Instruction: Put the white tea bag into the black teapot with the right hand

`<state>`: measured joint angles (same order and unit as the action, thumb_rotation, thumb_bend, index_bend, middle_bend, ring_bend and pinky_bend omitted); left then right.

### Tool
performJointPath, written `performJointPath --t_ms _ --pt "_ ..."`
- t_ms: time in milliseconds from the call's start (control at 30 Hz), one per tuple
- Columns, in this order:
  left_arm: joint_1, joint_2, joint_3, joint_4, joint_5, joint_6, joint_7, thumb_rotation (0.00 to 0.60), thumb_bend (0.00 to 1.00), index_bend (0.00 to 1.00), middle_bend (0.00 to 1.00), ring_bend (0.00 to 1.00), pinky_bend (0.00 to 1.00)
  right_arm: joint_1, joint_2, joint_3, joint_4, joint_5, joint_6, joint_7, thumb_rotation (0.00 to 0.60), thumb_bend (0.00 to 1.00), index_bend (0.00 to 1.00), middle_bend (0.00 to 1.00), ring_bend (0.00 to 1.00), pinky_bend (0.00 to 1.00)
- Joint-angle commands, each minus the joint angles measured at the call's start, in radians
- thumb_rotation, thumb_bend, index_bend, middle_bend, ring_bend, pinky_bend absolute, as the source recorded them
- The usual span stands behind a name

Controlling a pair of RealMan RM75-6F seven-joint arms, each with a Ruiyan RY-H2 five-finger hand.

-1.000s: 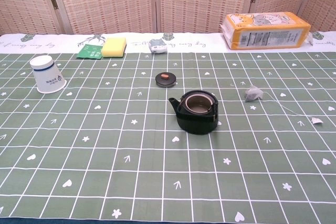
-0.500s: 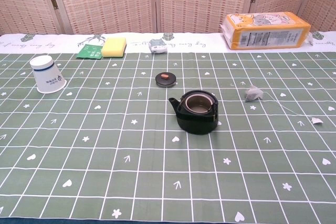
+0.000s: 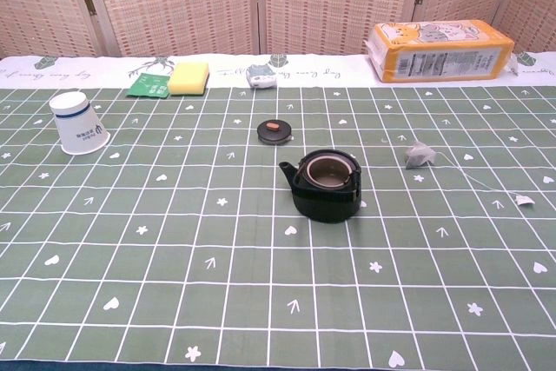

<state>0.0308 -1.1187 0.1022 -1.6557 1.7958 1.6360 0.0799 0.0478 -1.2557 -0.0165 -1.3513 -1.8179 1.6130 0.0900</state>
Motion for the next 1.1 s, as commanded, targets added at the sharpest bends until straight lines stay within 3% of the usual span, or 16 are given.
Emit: performJointPath --t_ms 33,367,733,1100 --pt "-0.002 0.001 -0.002 0.002 -0.005 -0.003 -0.004 0.600 0.48 0.08 0.11 0.11 0.01 0.022 -0.033 0.014 0.037 0.038 -0.039 0.025 0.600 0.33 0.41 0.00 0.00 0.00" --pt "-0.010 0.007 -0.012 0.006 -0.033 -0.016 -0.032 0.600 0.48 0.08 0.11 0.11 0.01 0.063 -0.234 0.040 0.259 0.137 -0.119 0.108 0.600 0.33 0.44 0.00 0.00 0.00" --pt "-0.013 0.017 -0.010 0.009 -0.032 -0.013 -0.069 0.600 0.48 0.09 0.11 0.11 0.01 0.117 -0.298 0.059 0.325 0.198 -0.215 0.069 0.600 0.33 0.45 0.00 0.00 0.00" --pt "-0.016 0.022 -0.012 0.013 -0.046 -0.021 -0.086 0.600 0.48 0.09 0.11 0.11 0.01 0.196 -0.372 0.081 0.467 0.230 -0.291 0.099 0.600 0.33 0.49 0.00 0.02 0.00"
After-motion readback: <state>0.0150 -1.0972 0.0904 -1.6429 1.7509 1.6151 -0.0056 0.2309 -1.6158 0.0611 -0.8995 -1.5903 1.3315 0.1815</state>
